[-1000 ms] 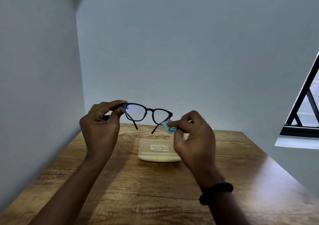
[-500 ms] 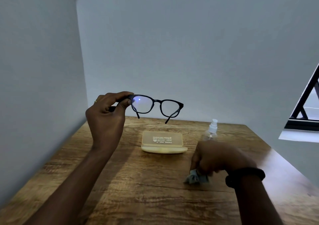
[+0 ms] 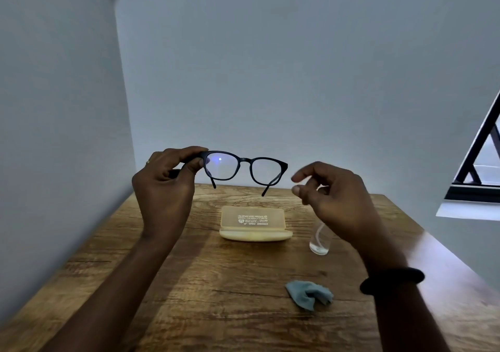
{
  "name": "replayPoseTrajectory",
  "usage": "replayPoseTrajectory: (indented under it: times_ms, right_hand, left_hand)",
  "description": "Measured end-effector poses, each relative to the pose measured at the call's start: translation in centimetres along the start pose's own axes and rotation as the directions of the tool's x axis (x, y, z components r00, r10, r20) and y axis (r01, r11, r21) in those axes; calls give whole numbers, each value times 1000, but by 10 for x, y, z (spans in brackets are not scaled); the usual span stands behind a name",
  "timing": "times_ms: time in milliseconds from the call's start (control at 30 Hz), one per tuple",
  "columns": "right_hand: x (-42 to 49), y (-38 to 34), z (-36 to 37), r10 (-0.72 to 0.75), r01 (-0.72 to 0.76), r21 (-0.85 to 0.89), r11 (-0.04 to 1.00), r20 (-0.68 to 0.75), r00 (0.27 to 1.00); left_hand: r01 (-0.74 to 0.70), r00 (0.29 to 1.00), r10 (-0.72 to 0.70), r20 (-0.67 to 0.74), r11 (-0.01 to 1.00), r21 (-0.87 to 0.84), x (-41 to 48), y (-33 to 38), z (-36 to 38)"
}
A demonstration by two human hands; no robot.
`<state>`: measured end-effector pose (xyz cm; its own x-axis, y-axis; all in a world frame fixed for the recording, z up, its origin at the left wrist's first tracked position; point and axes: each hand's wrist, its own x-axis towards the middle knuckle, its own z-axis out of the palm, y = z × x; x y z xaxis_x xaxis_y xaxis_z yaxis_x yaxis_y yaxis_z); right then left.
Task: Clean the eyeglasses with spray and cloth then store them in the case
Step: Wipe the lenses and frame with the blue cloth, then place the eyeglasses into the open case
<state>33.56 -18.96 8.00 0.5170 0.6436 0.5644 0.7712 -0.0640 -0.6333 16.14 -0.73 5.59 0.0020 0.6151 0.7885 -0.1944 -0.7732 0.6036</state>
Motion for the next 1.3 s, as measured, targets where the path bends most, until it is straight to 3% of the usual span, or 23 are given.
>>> replayPoseTrajectory:
  times_ms: [67,133,233,367,567,733,933,1300]
  right_hand:
    - [-1,2,14,-131,122,-127,984,-62,989]
    - [-1,4,24,-185,155,-204,967,-134,974]
    - [-1,4,26,-207,155,-195,968,-282,937]
    - [-2,2,31,-315,262,-197,945,-331,889]
    - [-1,5,33,-300,219,-234,947,-400,866]
    - [-1,7,34,-296,216,-229,949,-413,862]
    - [0,5,33,-286,234,-170,957,-447,847]
    - [-1,1,27,-265,307,-2,952,-510,818]
  left_hand:
    - [13,1000,-13,-4,1000,-11,-1,1,0]
    - [35,999,-35,-6,999,-33,0,0,-1]
    - [76,997,-76,0,995,-69,0,2,-1]
    - [86,996,-83,37,992,-88,-3,5,1]
    - [161,983,-141,121,970,-180,-2,6,3]
    - [283,955,-229,190,898,-338,-3,10,5]
    - [421,904,-339,260,811,-407,0,14,5]
    - [430,894,-318,314,805,-408,-1,15,4]
